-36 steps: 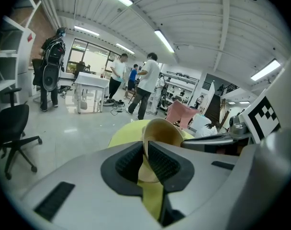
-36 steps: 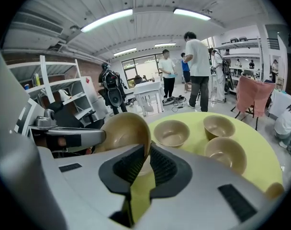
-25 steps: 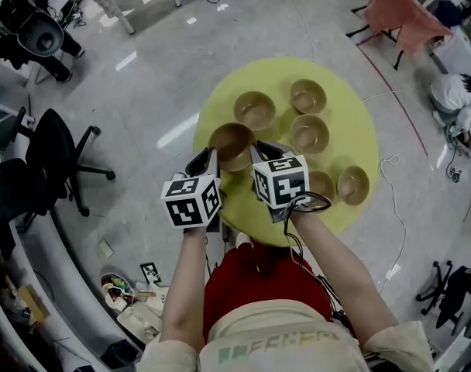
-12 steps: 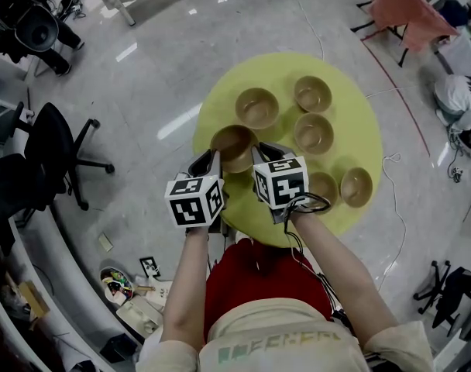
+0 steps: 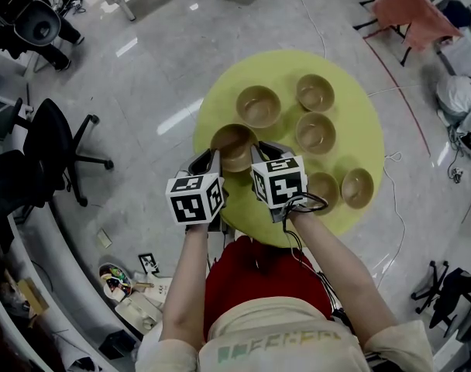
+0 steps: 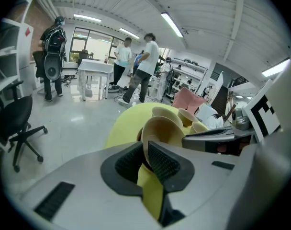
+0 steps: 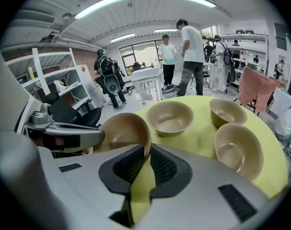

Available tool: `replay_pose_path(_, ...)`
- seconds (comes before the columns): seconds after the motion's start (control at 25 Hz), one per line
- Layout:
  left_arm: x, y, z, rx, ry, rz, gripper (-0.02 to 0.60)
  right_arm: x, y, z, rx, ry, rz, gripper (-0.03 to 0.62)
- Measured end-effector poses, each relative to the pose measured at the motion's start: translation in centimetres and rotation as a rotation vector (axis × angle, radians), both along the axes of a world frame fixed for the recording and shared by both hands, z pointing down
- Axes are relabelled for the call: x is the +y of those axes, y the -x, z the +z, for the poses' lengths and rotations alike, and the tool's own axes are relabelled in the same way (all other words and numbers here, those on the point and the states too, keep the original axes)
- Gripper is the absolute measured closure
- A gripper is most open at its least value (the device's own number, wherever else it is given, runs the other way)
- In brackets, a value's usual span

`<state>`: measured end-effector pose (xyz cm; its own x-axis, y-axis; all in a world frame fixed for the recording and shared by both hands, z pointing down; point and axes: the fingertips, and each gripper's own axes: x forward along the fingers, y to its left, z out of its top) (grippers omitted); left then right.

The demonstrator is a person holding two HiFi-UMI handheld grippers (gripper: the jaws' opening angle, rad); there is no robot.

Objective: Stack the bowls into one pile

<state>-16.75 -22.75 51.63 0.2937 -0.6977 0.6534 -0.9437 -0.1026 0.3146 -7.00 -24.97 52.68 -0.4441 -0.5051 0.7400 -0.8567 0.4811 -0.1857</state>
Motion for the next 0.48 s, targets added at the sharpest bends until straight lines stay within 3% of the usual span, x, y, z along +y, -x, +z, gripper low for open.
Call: replay_pose_path(0.48, -0.32, 0.18, 0.17, -0.011, 0.001, -0.001, 0.532, -0.42, 0.29, 0.08, 0.019, -0.024, -0.005, 0.526)
